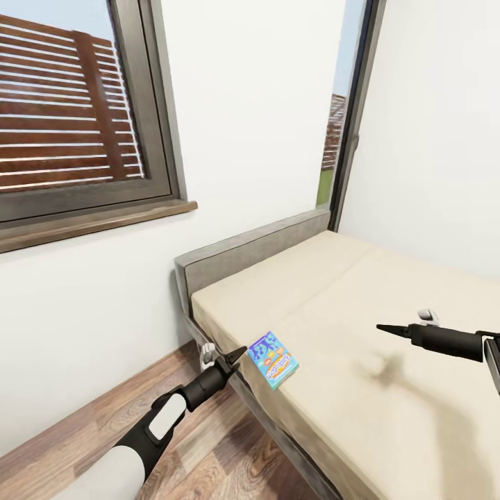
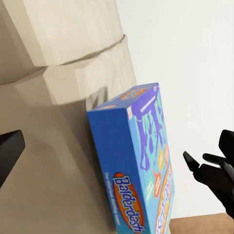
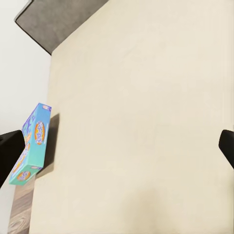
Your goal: Put all the toys in the child's room - the three board games (two on the bed and one on the table), the two jigsaw puzzles on the table, and the tennis ball on the table - inside the toy box on the table in the child's room.
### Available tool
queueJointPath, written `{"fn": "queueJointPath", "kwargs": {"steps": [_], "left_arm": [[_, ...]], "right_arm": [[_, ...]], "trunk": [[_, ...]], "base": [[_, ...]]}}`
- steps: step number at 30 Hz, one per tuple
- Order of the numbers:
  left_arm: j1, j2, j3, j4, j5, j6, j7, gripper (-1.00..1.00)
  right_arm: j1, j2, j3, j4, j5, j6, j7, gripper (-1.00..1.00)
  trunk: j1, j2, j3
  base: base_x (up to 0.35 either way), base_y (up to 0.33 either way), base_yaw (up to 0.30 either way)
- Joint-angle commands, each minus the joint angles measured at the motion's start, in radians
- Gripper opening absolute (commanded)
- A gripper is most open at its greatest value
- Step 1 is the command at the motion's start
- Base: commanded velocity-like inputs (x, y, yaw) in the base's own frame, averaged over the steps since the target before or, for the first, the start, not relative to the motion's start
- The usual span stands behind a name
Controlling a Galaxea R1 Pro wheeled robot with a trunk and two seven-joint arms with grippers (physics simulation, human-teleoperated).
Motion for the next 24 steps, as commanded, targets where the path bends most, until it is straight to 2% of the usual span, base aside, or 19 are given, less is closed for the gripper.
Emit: {"fn": "queueJointPath", "kwargs": {"steps": [1, 15, 24], "left_arm": [[-0.001, 0.0, -0.002, 0.0, 0.011, 0.009, -0.001, 1.0], [0.001, 0.0, -0.002, 0.0, 0.013, 0.01, -0.006, 1.0], [0.012, 0.006, 0.0, 0.0, 0.014, 0.01, -0.046, 1.0]], "right_arm": [[-0.001, 0.001, -0.004, -0.002, 0.01, 0.009, 0.009, 1.0], [0.0, 0.001, -0.005, -0.014, 0.01, 0.009, 0.007, 1.0], [0.0, 0.007, -0.005, -0.015, 0.011, 0.009, 0.003, 1.0]], "trunk": [[0.0, 0.0, -0.001], [0.0, 0.0, -0.001], [0.0, 0.0, -0.001]], "base": [[0.0, 0.0, -0.029], [0.0, 0.0, -0.014], [0.0, 0.0, -0.002]]}}
